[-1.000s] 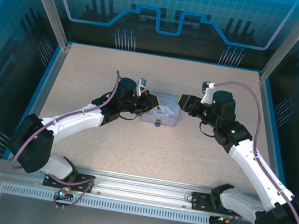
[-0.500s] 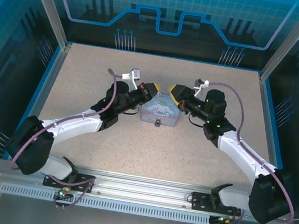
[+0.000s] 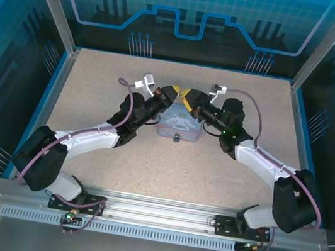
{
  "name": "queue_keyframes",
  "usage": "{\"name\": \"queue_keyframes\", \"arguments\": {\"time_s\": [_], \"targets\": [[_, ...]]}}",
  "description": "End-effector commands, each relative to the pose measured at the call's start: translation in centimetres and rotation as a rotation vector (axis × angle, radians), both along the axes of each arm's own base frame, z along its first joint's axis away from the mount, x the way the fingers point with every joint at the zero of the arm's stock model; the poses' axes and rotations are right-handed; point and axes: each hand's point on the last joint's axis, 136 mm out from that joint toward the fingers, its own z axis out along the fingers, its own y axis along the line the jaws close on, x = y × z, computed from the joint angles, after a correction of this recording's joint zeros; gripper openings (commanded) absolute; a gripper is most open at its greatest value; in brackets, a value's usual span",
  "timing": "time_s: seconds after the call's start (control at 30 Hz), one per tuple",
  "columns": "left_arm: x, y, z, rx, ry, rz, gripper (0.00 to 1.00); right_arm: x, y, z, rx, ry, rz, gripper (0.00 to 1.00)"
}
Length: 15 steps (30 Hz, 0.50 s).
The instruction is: Unlock a padlock with a key
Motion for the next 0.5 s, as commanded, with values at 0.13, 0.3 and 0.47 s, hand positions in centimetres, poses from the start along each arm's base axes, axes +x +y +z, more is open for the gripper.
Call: {"name": "queue_keyframes", "arguments": {"time_s": [0.13, 0.3, 0.47], "targets": [[-0.03, 0.13, 1.01, -0.053, -0.035, 0.022, 0.0, 0.03, 1.39, 3.7, 0.071, -0.104, 0.033, 0.35], [0.1, 0.1, 0.83, -0.058, -0.032, 0.024, 0.0, -0.13, 1.75, 3.38, 0.069, -0.1, 0.049, 0.26], [0.22, 0.05, 0.82, -0.063, -0.03, 0.024, 0.0, -0.24, 1.86, 3.02, 0.067, -0.092, 0.055, 0.15]]}}
